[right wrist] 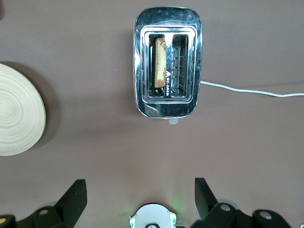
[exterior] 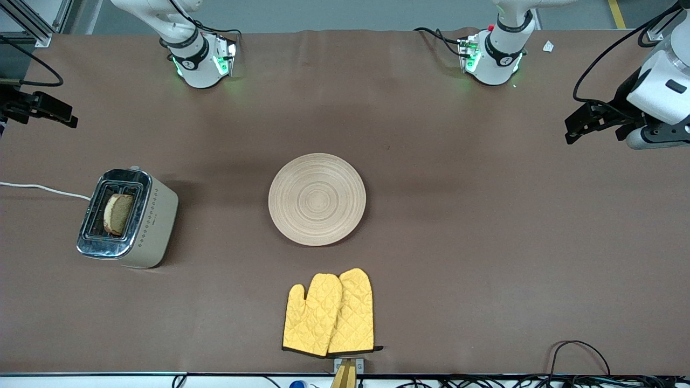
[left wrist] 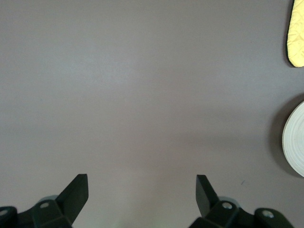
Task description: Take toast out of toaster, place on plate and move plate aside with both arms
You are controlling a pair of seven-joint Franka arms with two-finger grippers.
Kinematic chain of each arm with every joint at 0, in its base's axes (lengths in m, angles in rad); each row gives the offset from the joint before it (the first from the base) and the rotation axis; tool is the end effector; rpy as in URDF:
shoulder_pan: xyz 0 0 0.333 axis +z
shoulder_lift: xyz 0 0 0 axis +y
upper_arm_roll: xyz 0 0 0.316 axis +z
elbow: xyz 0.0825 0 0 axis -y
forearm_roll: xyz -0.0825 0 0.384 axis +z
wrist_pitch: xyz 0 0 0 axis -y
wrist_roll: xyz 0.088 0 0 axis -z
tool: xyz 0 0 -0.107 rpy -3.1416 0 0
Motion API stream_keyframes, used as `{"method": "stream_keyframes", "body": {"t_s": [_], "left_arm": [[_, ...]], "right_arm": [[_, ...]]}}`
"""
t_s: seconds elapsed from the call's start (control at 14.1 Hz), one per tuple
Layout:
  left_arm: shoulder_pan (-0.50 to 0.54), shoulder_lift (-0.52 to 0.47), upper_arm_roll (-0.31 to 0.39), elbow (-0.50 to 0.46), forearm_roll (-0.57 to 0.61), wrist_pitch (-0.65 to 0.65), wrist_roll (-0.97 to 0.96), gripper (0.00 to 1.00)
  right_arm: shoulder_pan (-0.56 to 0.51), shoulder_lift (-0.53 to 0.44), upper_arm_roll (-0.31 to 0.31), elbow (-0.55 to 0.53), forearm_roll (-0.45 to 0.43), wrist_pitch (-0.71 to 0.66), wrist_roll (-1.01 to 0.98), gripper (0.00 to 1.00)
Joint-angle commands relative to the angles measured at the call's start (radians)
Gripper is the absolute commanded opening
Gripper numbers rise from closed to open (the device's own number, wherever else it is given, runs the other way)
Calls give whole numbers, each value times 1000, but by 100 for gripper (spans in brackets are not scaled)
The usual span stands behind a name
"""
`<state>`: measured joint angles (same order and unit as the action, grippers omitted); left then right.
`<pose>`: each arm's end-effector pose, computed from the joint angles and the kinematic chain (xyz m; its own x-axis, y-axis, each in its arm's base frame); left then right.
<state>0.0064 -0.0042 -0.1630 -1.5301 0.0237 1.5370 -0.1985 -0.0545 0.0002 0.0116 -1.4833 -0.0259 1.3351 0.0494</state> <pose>0.5439 -0.0835 0.6430 0.9990 0.0426 0.0156 0.0430 -0.9988 -0.0217 0.5285 -0.0259 0.6459 0.9844 -0.0977 -0.1463 -0.0939 -0.9950 0.0331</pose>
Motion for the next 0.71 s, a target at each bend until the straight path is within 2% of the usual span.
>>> {"method": "stream_keyframes", "body": {"t_s": [0.0,0.28,0.64], "left_arm": [[4,12,-1,25,-2,-12,5,100],[7,10,0,27,-2,-12,7,100],[6,12,0,27,-1,-12,5,100]], "right_arm": [[12,-17,-13,-5,15,-10,17,100],[4,-11,-18,-28,20,24,4,100],[-10,-8,-24,-271,23,292,1,100]]}}
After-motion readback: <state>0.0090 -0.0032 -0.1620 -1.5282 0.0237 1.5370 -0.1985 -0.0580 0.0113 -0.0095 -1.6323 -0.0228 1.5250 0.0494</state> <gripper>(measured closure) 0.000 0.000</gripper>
